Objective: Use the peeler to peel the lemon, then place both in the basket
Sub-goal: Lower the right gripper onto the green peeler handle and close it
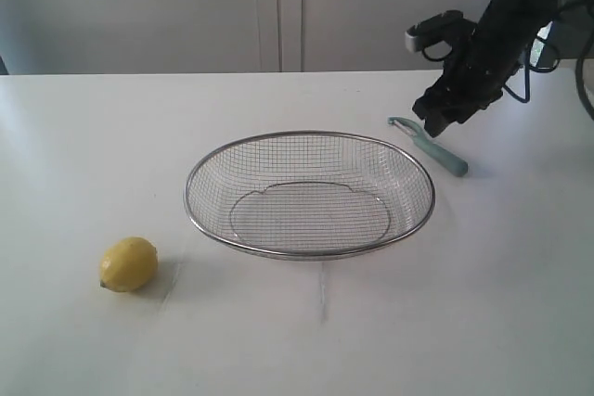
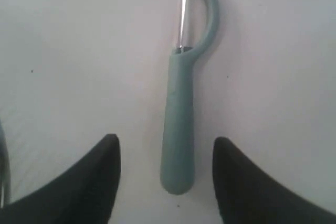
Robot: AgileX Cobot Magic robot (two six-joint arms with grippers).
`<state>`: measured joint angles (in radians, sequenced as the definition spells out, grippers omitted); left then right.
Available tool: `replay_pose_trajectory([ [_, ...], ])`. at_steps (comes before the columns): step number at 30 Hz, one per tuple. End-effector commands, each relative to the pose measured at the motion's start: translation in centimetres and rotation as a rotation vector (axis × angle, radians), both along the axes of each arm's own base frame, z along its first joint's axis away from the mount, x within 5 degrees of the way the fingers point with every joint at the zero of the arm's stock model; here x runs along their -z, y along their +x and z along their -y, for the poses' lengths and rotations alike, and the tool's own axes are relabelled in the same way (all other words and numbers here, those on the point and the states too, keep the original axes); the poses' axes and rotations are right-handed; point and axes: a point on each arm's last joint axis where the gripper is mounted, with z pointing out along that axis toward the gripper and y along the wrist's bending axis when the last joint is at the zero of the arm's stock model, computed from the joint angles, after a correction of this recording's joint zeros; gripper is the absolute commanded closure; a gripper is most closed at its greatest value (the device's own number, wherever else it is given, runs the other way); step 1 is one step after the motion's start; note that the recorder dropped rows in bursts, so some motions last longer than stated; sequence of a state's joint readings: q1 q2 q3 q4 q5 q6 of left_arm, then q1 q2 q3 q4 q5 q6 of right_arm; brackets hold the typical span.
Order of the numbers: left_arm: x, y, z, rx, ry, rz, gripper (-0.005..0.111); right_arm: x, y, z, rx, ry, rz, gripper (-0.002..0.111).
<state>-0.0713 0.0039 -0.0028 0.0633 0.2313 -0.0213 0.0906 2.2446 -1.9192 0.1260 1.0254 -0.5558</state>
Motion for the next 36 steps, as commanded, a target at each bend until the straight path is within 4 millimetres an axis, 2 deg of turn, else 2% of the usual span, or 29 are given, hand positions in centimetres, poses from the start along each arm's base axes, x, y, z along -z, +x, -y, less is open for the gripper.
replay_pose_trajectory([
  [1,0.1,0.0,0.0,0.0,-0.008,-0.001,0.107,1.3,0.5,-0.3,-0.075,-0.033,0.018,0.057],
  [9,0.1,0.0,0.0,0.0,-0.008,-0.001,0.107,2.3,1.0,0.0,-0.084,-0.078,0.044,0.057],
  [22,0.1,0.0,0.0,0.0,-0.008,-0.001,0.107,2.4,0.9,-0.2,-0.122,-0.069,0.04,0.057],
  [36,0.1,0.0,0.0,0.0,-0.008,-0.001,0.107,5.3,0.6,-0.6,-0.187,-0.089,-0.028,0.057],
])
